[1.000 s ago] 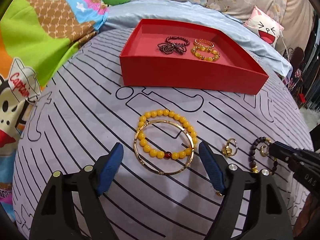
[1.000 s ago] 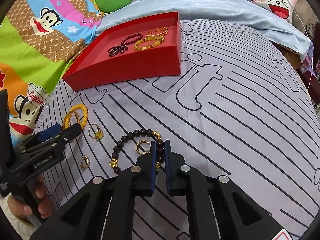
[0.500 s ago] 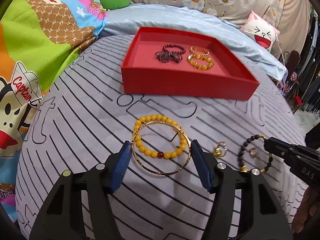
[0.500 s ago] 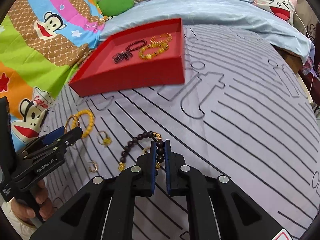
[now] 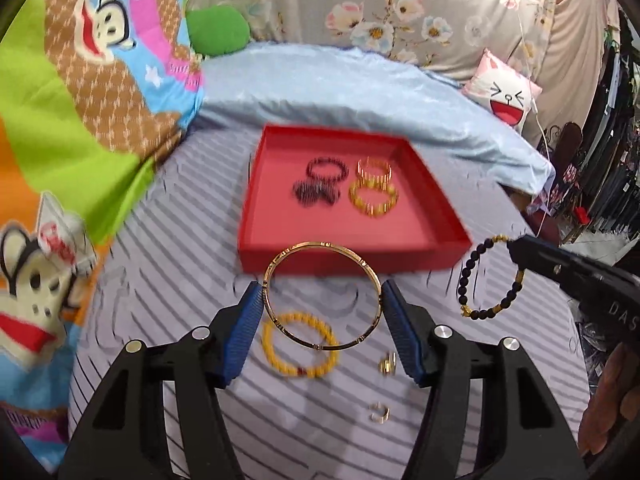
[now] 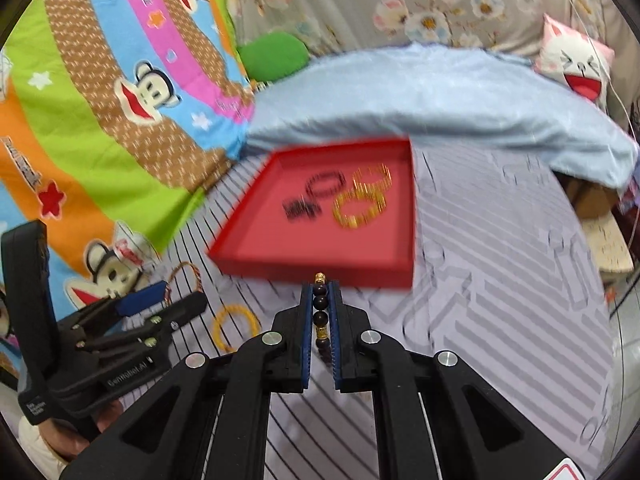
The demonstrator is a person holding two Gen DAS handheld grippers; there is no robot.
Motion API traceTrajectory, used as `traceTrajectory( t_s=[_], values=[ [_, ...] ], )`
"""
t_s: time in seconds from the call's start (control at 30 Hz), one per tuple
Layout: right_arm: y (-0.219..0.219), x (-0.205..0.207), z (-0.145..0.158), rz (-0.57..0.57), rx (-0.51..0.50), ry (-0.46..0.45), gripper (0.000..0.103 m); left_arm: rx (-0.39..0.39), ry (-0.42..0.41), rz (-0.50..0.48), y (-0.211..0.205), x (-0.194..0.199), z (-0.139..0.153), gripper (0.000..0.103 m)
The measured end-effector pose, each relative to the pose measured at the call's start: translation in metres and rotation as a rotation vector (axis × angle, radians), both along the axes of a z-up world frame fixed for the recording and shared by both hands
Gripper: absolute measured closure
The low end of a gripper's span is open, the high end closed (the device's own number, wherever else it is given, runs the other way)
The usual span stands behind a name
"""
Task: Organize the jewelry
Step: 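Carry the black bead bracelet and gold bangle in both tools over the tray, then open both tools to drop the two bracelets into the tray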
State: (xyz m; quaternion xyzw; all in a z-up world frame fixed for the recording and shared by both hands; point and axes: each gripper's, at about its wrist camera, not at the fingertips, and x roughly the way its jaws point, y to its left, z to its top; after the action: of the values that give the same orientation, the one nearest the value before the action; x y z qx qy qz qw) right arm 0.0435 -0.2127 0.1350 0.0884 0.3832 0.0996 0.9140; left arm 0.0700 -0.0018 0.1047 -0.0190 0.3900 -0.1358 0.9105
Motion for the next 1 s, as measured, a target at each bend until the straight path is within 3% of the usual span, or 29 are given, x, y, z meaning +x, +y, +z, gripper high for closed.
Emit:
traceTrajectory(
  t_s=[0.17,0.33,0.57,0.8,1.0],
  values=[
    [0.006,0.041,0.025,0.009,-0.018,-0.062,0.096,0.031,-0.063,0.002,-0.006,0.039,0.021,0.045],
    [0.015,0.083,0.020,0.006,-0.006,-0.049,0.096,0.031,-0.074,-0.006,-0.018,0.081,0.014,0.045],
    [0.022,0.117,-0.031,0.013,-0.003,0.050,0.095,0.047,0.021,-0.025,-0.032,0.118,-0.032,0.045],
    [0.013,0.130,-0.075,-0.004,0.011,0.146,0.095,0.054,0.112,-0.020,-0.032,0.130,-0.070,0.045],
    [0.006,0.134,-0.090,-0.031,-0.002,0.168,0.095,0.089,0.111,-0.028,-0.038,0.131,-0.079,0.045]
  ],
)
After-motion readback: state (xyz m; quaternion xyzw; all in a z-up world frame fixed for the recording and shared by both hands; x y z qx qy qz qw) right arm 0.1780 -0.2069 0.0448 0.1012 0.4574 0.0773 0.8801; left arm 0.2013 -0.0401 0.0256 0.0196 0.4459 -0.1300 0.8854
